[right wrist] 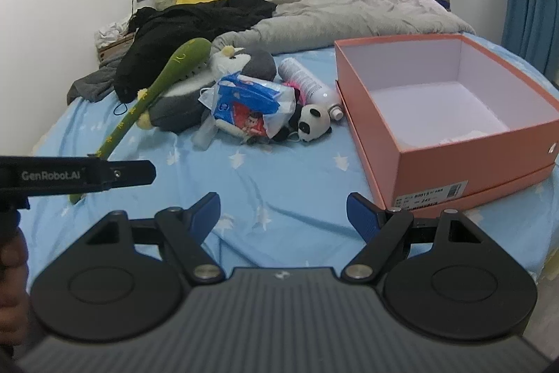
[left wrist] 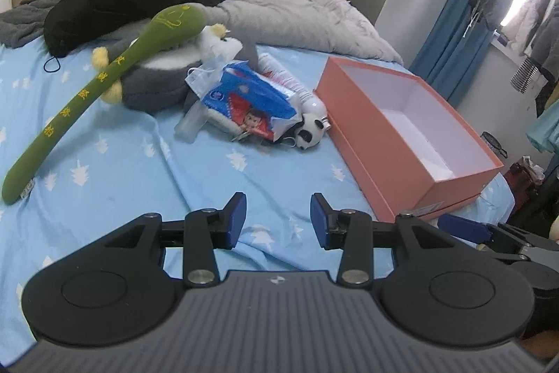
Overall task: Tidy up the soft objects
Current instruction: 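Withdraw the right gripper from the box back over the bed, then lower the right gripper onto the panda plush while the left gripper grasps the blue wipes packet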
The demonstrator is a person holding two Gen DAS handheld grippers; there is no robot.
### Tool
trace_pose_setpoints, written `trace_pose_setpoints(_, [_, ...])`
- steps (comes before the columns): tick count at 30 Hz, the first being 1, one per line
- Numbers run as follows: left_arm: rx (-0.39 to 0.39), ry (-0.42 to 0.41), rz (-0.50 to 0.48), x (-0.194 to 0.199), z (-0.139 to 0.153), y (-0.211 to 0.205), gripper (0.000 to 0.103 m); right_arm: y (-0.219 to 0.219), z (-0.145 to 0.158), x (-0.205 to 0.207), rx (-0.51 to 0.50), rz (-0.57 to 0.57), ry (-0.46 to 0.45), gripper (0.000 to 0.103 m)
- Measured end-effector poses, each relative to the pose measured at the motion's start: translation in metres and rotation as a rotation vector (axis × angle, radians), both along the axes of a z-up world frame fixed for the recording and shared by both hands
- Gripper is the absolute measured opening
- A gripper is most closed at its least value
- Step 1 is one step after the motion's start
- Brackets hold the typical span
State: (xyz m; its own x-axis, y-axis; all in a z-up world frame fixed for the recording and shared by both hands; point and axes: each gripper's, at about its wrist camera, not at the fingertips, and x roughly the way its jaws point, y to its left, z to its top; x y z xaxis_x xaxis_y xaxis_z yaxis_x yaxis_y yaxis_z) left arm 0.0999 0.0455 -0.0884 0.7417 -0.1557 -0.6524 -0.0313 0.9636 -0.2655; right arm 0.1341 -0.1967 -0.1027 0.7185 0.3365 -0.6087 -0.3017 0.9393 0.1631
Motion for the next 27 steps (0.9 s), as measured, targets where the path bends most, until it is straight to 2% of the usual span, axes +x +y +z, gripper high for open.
trace_pose_setpoints(16, [0.046, 0.027, 0.041, 0.040, -0.016, 0.014, 0.047, 0.018, -0.023, 0.031, -0.004, 0.047, 0.022, 0.081])
trace_pose_setpoints(27, [0.003, 0.034, 0.072, 0.093, -0.046, 0.028, 0.048, 0.035, -0.052, 0.074, -0.031, 0.081, -0.003, 0.081])
